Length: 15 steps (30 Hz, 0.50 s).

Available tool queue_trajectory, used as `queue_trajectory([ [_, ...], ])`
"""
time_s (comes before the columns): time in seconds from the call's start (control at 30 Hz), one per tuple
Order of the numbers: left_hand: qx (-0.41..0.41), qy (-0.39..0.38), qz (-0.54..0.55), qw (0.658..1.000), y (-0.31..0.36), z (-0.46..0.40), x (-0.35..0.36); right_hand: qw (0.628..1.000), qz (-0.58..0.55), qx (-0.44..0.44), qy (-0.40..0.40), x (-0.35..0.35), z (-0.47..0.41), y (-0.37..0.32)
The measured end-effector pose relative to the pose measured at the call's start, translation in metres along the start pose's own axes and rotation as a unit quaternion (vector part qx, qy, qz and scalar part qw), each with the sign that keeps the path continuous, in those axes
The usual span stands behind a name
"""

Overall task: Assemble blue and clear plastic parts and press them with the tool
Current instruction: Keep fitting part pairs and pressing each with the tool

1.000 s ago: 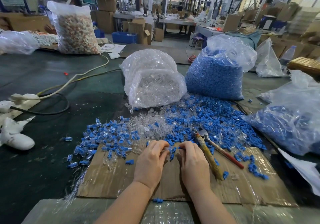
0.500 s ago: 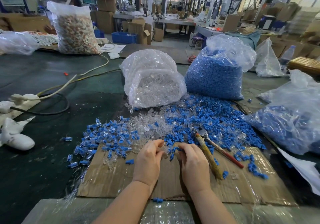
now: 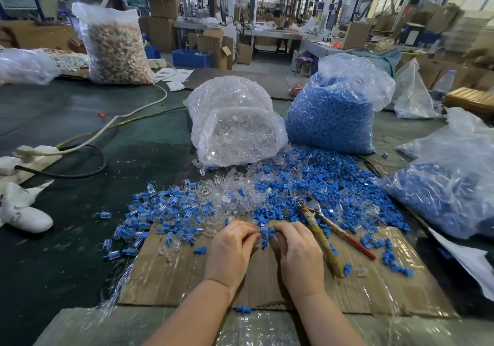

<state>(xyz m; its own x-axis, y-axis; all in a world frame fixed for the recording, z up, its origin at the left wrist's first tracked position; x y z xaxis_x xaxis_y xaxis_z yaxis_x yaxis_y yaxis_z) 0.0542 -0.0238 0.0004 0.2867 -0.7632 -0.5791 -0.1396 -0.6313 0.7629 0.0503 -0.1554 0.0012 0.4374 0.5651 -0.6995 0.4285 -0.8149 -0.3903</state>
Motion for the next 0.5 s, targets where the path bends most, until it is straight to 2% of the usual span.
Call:
queue_trajectory([
  [0.23, -0.041, -0.012, 0.030, 0.999, -0.0039, 0.0014, 0.0023, 1.000, -0.010, 0.003, 0.019, -0.0008, 0.0004, 0.0013],
  [0.4, -0.045, -0.023, 0.010, 0.999, -0.0034, -0.0011, 0.0015, 1.000, -0.018, 0.020, 0.012, -0.0024, -0.0019, 0.0008],
  [0.5, -0.091, -0.028, 0.048, 0.994, -0.0057, -0.0053, -0.0014, 0.999, -0.029, 0.029, -0.001, -0.0034, -0.0030, -0.0009],
])
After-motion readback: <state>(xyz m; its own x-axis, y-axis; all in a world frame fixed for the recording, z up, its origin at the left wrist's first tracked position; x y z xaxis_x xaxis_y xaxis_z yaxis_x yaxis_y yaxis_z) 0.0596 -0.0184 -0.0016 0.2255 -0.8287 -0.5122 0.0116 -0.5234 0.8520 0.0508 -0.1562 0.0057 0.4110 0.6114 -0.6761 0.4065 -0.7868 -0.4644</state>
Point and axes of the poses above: each hand's wrist, its own z-axis away from the middle knuckle, its own x-axis out of the palm, y = z × x, the point moved 4 cm from there along -z, towards the middle knuckle, and after that the axes turned 8 degrees about -x, right-handed, at the moved point
